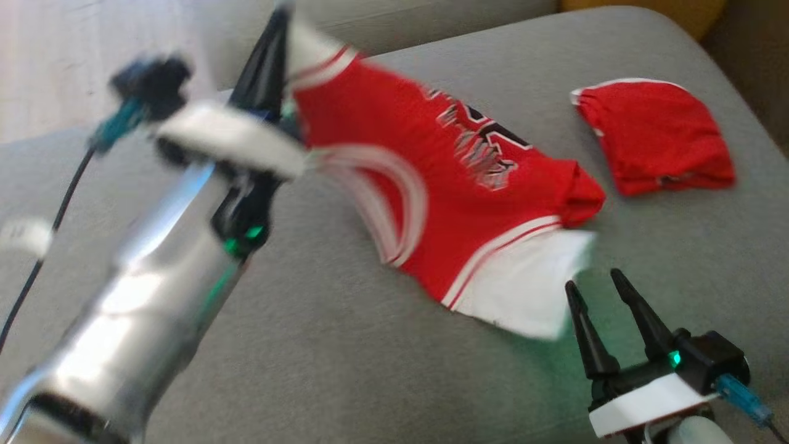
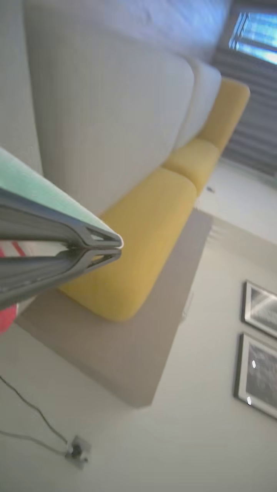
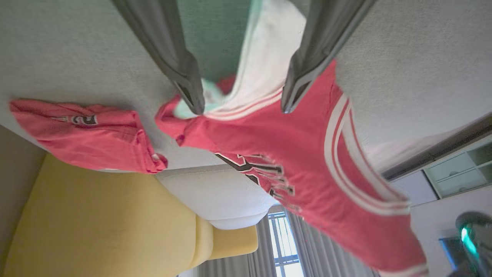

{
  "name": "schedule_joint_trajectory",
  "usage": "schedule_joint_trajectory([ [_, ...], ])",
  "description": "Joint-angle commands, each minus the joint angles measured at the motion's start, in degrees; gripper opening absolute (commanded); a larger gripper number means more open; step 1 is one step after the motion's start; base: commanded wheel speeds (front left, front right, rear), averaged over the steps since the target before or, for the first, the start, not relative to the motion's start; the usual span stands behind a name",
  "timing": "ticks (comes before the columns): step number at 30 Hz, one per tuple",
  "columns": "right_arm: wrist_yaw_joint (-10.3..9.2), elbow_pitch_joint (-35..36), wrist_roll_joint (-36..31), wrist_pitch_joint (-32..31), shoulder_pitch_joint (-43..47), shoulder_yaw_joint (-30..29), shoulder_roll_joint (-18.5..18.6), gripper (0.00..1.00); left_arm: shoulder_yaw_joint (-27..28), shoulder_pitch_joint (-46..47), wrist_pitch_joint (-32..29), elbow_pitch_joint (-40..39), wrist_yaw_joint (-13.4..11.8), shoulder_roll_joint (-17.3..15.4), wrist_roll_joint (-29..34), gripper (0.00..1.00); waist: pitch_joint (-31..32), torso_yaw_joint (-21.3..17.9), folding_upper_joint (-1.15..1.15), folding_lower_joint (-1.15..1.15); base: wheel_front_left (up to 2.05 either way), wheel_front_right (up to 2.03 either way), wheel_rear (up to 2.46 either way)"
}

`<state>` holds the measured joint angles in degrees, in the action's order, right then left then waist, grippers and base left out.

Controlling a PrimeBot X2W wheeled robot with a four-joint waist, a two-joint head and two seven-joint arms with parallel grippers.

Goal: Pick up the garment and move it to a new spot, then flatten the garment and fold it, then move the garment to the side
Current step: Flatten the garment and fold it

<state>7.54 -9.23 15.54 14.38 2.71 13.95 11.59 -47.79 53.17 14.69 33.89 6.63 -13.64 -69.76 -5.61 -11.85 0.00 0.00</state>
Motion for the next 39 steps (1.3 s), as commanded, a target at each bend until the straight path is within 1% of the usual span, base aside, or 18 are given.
schedule_joint_trajectory([
  [1,-0.05,2.0,-0.4,0.6,-0.6,0.6,0.6,1.0,3.8,2.9,0.3,-1.8,-0.6,-2.3,0.1,0.0,-0.6,2.2,0.0,0.0,0.0,0.0,0.0],
  [3,-0.05,2.2,-0.5,0.6,-0.6,0.3,0.8,1.0,5.3,0.4,0.3,-1.6,-1.3,-3.8,1.5,0.0,-1.1,3.1,0.0,0.0,0.0,0.0,0.0],
  [7,-0.05,2.5,-0.5,0.6,-1.3,0.6,1.1,1.0,9.6,-1.9,0.3,-0.6,-2.5,-5.1,5.1,0.0,-2.0,3.7,0.0,0.0,0.0,0.0,0.0],
  [8,-0.05,2.5,-0.5,0.6,-1.5,0.7,1.2,1.0,10.9,-2.3,0.3,-0.3,-2.8,-4.9,5.9,0.05,-2.3,3.6,0.0,0.0,0.0,0.0,0.0],
  [9,-0.05,2.5,-0.5,0.6,-1.7,0.8,1.2,1.0,12.0,-2.6,0.3,0.0,-3.3,-4.8,7.0,0.49,-2.4,3.6,0.0,0.0,0.0,0.0,0.0],
  [10,-0.05,2.5,-0.5,0.6,-1.8,0.8,1.3,1.0,12.9,-2.9,0.3,0.3,-3.9,-4.6,8.4,1.0,-2.5,3.5,0.0,0.0,0.0,0.0,0.0],
  [13,-0.05,2.5,-0.4,0.6,-1.5,0.6,1.3,1.0,14.6,-4.8,0.3,-0.9,-6.6,-4.1,14.8,1.0,-2.9,3.3,0.0,0.0,0.0,0.0,0.0],
  [15,-0.05,2.6,-0.4,0.6,-1.2,0.3,1.2,1.0,15.5,-7.6,0.3,-3.7,-8.5,-3.1,18.8,1.0,-3.2,3.2,0.0,0.0,0.0,0.0,0.0],
  [17,-0.05,2.7,-0.5,0.6,-1.1,0.0,1.1,1.0,17.1,-12.1,0.3,-7.4,-10.0,-1.1,20.8,1.0,-3.5,3.1,0.0,0.0,0.0,0.0,0.0],
  [18,-0.05,2.7,-0.5,0.6,-1.0,0.0,1.0,1.0,17.2,-14.9,0.3,-9.2,-10.2,0.1,21.1,1.0,-3.7,3.0,0.0,0.0,0.0,0.0,0.0],
  [20,-0.05,2.8,-0.5,0.6,-0.9,-0.2,0.8,1.0,15.6,-20.8,0.2,-11.7,-9.9,2.8,20.2,1.0,-4.1,3.0,0.0,0.0,0.0,0.0,0.0],
  [22,-0.05,3.0,-0.5,0.6,-1.0,-0.3,0.7,1.0,12.7,-26.0,-1.1,-13.2,-9.5,5.1,19.0,1.0,-4.5,3.0,0.0,0.0,0.0,0.0,0.0],
  [26,-0.05,3.0,-0.5,0.6,-1.4,-0.4,0.6,1.0,7.2,-32.5,-5.1,-12.9,-9.2,7.6,17.7,1.0,-5.2,3.0,0.0,0.0,0.0,0.0,0.0],
  [27,-0.05,3.0,-0.5,0.6,-1.4,-0.4,0.6,1.0,7.2,-32.5,-5.1,-12.9,-9.2,7.6,17.7,1.0,-5.2,3.0,0.0,0.0,0.0,0.0,0.0],
  [29,-0.05,3.0,-0.5,0.6,-1.7,-0.3,0.6,1.0,5.2,-33.8,-7.3,-11.9,-8.8,8.7,16.6,1.0,-5.4,3.1,0.0,0.0,0.0,0.0,0.0],
  [33,-0.05,2.9,-0.5,0.6,-2.2,-0.1,0.9,1.0,3.1,-33.7,-10.4,-9.2,-7.9,10.0,13.6,1.0,-5.7,3.0,0.0,0.0,0.0,0.0,0.0],
  [35,-0.05,2.9,-0.4,0.6,-2.6,0.1,1.1,1.0,2.4,-33.2,-12.4,-7.9,-7.2,10.4,11.2,1.0,-6.0,2.6,0.0,0.0,0.0,0.0,0.0],
  [39,-0.05,3.1,-0.3,0.6,-3.1,0.4,1.2,1.0,0.3,-31.3,-15.4,-5.5,-6.7,10.7,8.3,1.0,-6.7,1.8,0.0,0.0,0.0,0.0,0.0],
])
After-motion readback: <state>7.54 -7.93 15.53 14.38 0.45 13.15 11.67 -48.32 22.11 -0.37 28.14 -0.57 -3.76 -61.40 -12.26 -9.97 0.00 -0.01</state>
